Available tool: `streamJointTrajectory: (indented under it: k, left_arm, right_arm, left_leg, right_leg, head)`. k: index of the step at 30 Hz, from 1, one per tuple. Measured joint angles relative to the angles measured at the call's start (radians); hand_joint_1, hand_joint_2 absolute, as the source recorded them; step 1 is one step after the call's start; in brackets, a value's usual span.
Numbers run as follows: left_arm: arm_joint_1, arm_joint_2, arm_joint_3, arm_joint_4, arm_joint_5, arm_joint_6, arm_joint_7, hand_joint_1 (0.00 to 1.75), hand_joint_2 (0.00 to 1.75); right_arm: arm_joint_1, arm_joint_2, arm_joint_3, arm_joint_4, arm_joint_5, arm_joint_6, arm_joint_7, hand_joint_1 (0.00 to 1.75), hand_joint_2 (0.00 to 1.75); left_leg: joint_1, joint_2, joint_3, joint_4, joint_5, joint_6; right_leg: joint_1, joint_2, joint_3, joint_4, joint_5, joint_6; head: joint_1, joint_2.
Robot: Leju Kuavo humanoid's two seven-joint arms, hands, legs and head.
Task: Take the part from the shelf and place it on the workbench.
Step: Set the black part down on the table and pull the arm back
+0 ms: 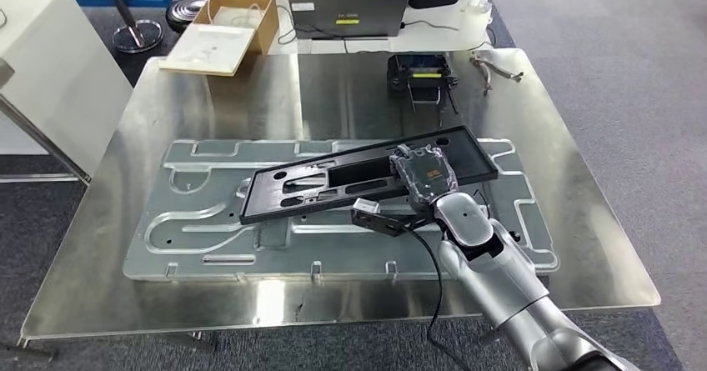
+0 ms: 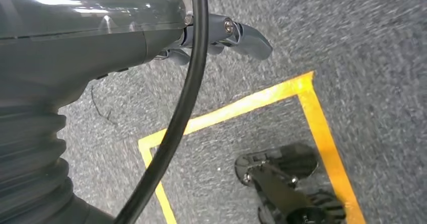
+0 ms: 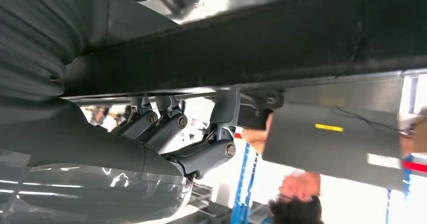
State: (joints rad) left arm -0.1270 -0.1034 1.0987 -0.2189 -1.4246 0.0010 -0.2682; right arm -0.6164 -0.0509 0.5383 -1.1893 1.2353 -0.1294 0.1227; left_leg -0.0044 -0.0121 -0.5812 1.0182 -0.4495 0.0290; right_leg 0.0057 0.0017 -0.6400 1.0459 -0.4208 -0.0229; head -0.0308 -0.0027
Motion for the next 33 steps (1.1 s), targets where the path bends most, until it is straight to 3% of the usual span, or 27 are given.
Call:
streamJointTrajectory:
  k: [1, 2, 4, 6, 8, 9, 10, 11, 14, 16, 20, 21, 24, 25, 26, 27, 30, 31, 33]
  left_arm:
    - [0.0, -0.001, 0.0, 0.0, 0.0, 0.0, 0.0, 0.0, 1.75]
    - [-0.001, -0.001, 0.0, 0.001, 0.001, -0.001, 0.0, 0.0, 1.75]
    - [-0.002, 0.0, 0.0, 0.001, 0.002, -0.002, -0.003, 0.0, 0.87]
    - [-0.003, 0.001, 0.0, 0.001, 0.006, -0.003, -0.009, 0.0, 0.0]
    - [-0.002, 0.001, 0.0, 0.001, 0.012, -0.004, -0.014, 0.0, 0.0]
    - [-0.002, 0.001, 0.0, 0.001, 0.014, -0.004, -0.015, 0.0, 0.0]
    - [-0.001, 0.001, 0.0, 0.001, 0.015, -0.005, -0.016, 0.0, 0.0]
    - [0.0, 0.002, 0.0, 0.001, 0.015, -0.006, -0.016, 0.0, 0.0]
    - [0.0, 0.002, 0.0, 0.001, 0.017, -0.012, -0.016, 0.0, 0.0]
    - [-0.001, 0.001, 0.0, 0.001, 0.019, -0.016, -0.016, 0.0, 0.0]
    - [0.002, 0.001, 0.0, 0.001, 0.021, -0.018, -0.016, 0.0, 0.0]
    - [0.001, 0.001, 0.0, 0.001, 0.022, -0.018, -0.016, 0.0, 0.0]
    - [0.001, 0.001, 0.0, 0.001, 0.026, -0.022, -0.017, 0.0, 0.0]
    - [0.001, 0.001, 0.0, 0.001, 0.028, -0.024, -0.017, 0.0, 0.0]
    - [0.002, 0.002, 0.0, 0.001, 0.03, -0.027, -0.018, 0.0, 0.0]
    - [0.003, 0.002, 0.0, 0.001, 0.032, -0.03, -0.019, 0.0, 0.0]
    - [0.003, 0.002, 0.0, 0.001, 0.033, -0.035, -0.023, 0.0, 0.0]
    - [0.003, 0.002, 0.0, 0.001, 0.033, -0.036, -0.024, 0.0, 0.0]
    - [0.003, 0.001, 0.0, 0.001, 0.033, -0.036, -0.025, 0.0, 0.0]
  right_arm:
    - [-0.001, 0.0, 0.0, 0.001, -0.001, -0.001, 0.0, 0.0, 0.0]
    - [-0.002, 0.001, 0.0, 0.002, -0.002, -0.002, 0.0, 0.0, 0.0]
    - [-0.004, 0.002, -0.001, 0.003, -0.004, -0.006, 0.0, 0.0, 0.0]
    - [-0.007, 0.003, -0.003, 0.004, -0.006, -0.011, 0.0, 0.0, 0.0]
    - [-0.008, 0.004, -0.004, 0.007, -0.007, -0.016, 0.0, 0.0, 0.0]
    - [-0.006, 0.004, -0.004, 0.009, -0.008, -0.017, 0.0, 0.0, 0.0]
    - [-0.003, 0.004, -0.004, 0.012, -0.009, -0.017, 0.0, 0.0, 0.0]
    - [-0.001, 0.004, -0.004, 0.014, -0.01, -0.017, 0.0, 0.0, 0.0]
    - [0.0, 0.004, -0.006, 0.017, -0.013, -0.02, -0.001, 0.0, 0.0]
    - [0.0, 0.003, -0.01, 0.018, -0.016, -0.023, -0.002, 0.0, 0.0]
    - [-0.001, 0.003, -0.02, 0.02, -0.018, -0.029, -0.007, 0.0, 0.0]
    - [-0.002, 0.002, -0.024, 0.02, -0.019, -0.032, -0.007, 0.0, 0.0]
    - [0.002, -0.001, -0.029, 0.023, -0.021, -0.035, -0.009, 0.0, 0.0]
    - [0.006, -0.002, -0.029, 0.025, -0.021, -0.035, -0.01, 0.0, 0.0]
    - [0.009, -0.004, -0.029, 0.027, -0.021, -0.035, -0.011, 0.0, 0.0]
    - [0.01, -0.004, -0.029, 0.029, -0.021, -0.035, -0.012, 0.0, 0.0]
    - [0.006, -0.005, -0.032, 0.03, -0.021, -0.035, -0.014, 0.0, 0.0]
    - [0.005, -0.005, -0.033, 0.03, -0.021, -0.036, -0.015, 0.0, 0.0]
    - [0.006, -0.006, -0.033, 0.03, -0.021, -0.036, -0.016, 0.0, 0.0]
  left_leg:
    - [0.001, 0.001, 0.0, -0.001, -0.002, -0.004]
    - [0.001, 0.002, 0.0, -0.003, -0.002, -0.008]
    - [0.001, 0.004, 0.002, -0.001, -0.01, -0.019]
    - [0.002, 0.005, -0.021, 0.059, -0.049, -0.03]
    - [0.009, 0.006, -0.085, 0.189, -0.106, -0.039]
    - [0.012, 0.006, -0.115, 0.245, -0.122, -0.044]
    - [0.015, 0.006, -0.132, 0.269, -0.119, -0.048]
    - [0.018, 0.006, -0.129, 0.253, -0.096, -0.052]
    - [0.024, 0.007, -0.046, 0.069, -0.002, -0.055]
    - [0.022, 0.005, -0.023, 0.017, 0.006, -0.046]
    - [0.021, 0.006, -0.021, 0.008, 0.013, -0.02]
    - [0.023, 0.007, -0.02, 0.005, 0.017, -0.014]
    - [0.023, 0.01, -0.021, 0.004, 0.022, -0.004]
    - [0.023, 0.01, -0.022, 0.005, 0.023, -0.004]
    - [0.023, 0.01, -0.023, 0.005, 0.023, -0.004]
    - [0.023, 0.009, -0.023, 0.006, 0.024, -0.005]
    - [0.019, 0.009, -0.027, 0.011, 0.025, -0.014]
    - [0.018, 0.008, -0.029, 0.012, 0.027, -0.02]
    - [0.016, 0.008, -0.033, 0.01, 0.034, -0.033]
  right_leg:
    - [0.004, 0.0, 0.007, -0.016, -0.001, -0.005]
    - [0.005, 0.0, 0.009, -0.023, -0.003, -0.006]
    - [-0.001, 0.0, 0.02, -0.039, -0.002, -0.009]
    - [-0.01, -0.002, 0.034, -0.054, 0.0, -0.012]
    - [-0.01, -0.003, 0.037, -0.055, -0.002, -0.015]
    - [-0.011, -0.002, 0.037, -0.053, -0.003, -0.015]
    - [-0.011, -0.002, 0.038, -0.051, -0.006, -0.014]
    - [-0.012, -0.001, 0.038, -0.047, -0.009, -0.012]
    - [-0.014, 0.003, 0.036, -0.027, -0.022, 0.001]
    - [-0.012, 0.005, 0.029, -0.018, -0.026, 0.011]
    - [-0.014, 0.005, 0.021, 0.0, -0.04, 0.029]
    - [-0.016, 0.004, 0.006, 0.035, -0.063, 0.034]
    - [-0.02, 0.003, -0.078, 0.222, -0.157, 0.044]
    - [-0.021, 0.003, -0.095, 0.261, -0.168, 0.046]
    - [-0.021, 0.003, -0.093, 0.26, -0.158, 0.046]
    - [-0.022, 0.003, -0.072, 0.222, -0.131, 0.045]
    - [-0.019, 0.003, 0.03, 0.024, -0.048, 0.036]
    - [-0.016, 0.004, 0.044, -0.006, -0.039, 0.033]
    - [-0.013, 0.005, 0.04, -0.014, -0.033, 0.024]
  head:
    - [0.0, 0.0]
    - [0.0, 0.0]
    - [0.0, 0.0]
    - [0.0, 0.0]
    - [0.0, 0.0]
    - [0.0, 0.0]
    - [0.0, 0.0]
    - [0.0, 0.0]
    - [0.0, 0.0]
    - [0.0, 0.0]
    - [0.0, 0.0]
    - [0.0, 0.0]
    - [0.0, 0.0]
    - [0.0, 0.0]
    - [0.0, 0.0]
    - [0.0, 0.0]
    - [0.0, 0.0]
    - [0.0, 0.0]
    - [0.0, 0.0]
